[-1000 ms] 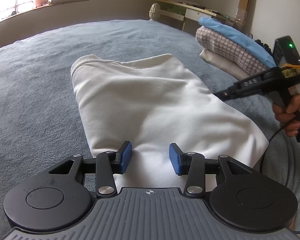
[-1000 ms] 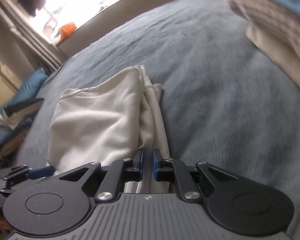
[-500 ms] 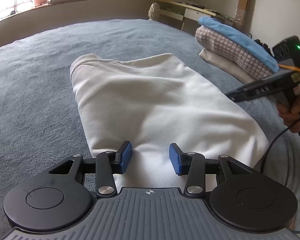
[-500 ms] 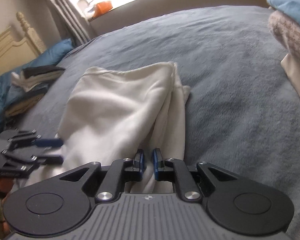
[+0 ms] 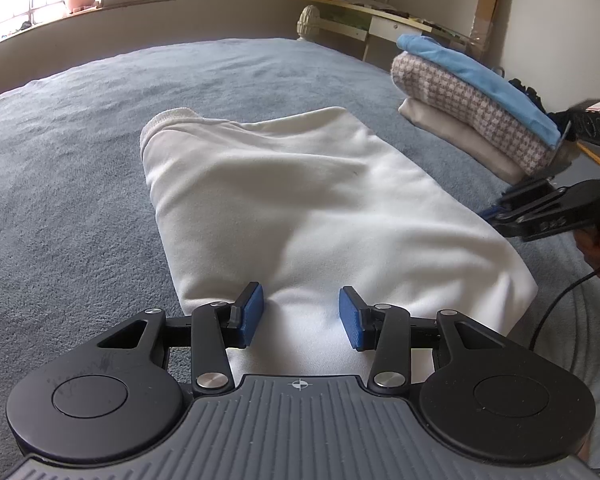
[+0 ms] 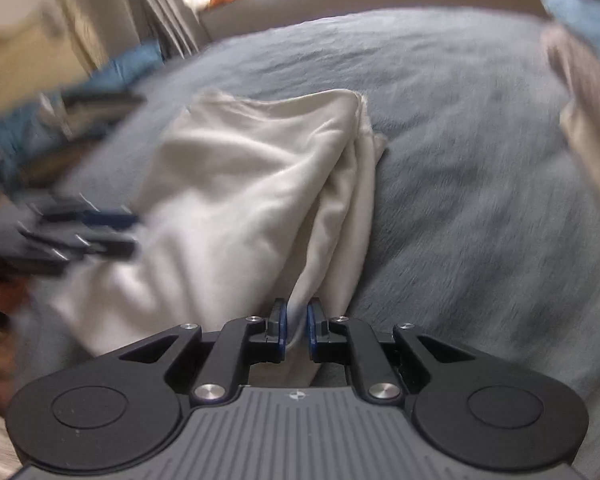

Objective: Fold clothes

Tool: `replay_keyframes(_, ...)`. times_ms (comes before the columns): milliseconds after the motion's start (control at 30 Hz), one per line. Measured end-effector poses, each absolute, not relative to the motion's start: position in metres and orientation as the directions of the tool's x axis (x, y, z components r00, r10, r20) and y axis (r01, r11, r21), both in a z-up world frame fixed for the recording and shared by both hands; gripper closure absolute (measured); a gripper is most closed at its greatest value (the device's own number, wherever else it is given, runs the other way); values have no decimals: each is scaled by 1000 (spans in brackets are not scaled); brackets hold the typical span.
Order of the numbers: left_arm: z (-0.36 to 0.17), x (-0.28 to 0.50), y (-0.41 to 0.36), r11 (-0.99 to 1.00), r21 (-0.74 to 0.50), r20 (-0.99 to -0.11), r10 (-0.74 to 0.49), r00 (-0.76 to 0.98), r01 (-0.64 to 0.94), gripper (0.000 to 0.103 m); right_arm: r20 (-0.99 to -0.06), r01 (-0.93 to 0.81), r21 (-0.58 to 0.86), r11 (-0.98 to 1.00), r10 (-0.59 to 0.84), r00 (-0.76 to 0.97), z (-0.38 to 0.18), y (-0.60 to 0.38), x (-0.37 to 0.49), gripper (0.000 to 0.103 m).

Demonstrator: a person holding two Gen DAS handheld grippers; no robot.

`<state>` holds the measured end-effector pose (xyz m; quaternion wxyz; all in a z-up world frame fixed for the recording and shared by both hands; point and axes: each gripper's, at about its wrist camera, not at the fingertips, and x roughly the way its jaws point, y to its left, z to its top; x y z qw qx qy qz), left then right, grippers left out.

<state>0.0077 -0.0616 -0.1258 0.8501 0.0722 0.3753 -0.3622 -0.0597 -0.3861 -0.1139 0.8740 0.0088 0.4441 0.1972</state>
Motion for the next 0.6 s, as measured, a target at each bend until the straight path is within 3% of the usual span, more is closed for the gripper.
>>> replay_keyframes(100, -118, 8, -59, 722, -132, -703, -551, 449, 679, 61, -782, -370, 96, 924, 300, 546, -108, -372, -64, 93)
replay_keyframes(200, -98, 11, -64, 678, -111, -688, -580, 436, 727, 61, -773, -326, 133, 936, 303, 558, -103, -380, -69, 92)
replay_keyframes(300, -78, 17, -74, 619, -107, -675, -620, 400, 778, 60, -722, -218, 306, 927, 375, 581, -104, -402, -74, 92)
replay_keyframes(400, -76, 34, -110, 556, -170, -718, -636, 285, 814, 59, -641, -99, 509, 855, 453, 620, -111, -427, -76, 92)
replay_keyframes(600, -98, 67, -173, 563, -333, -796, -598, 95, 756, 59, -544, 54, 681, 730, 455, 705, -128, -461, -75, 92)
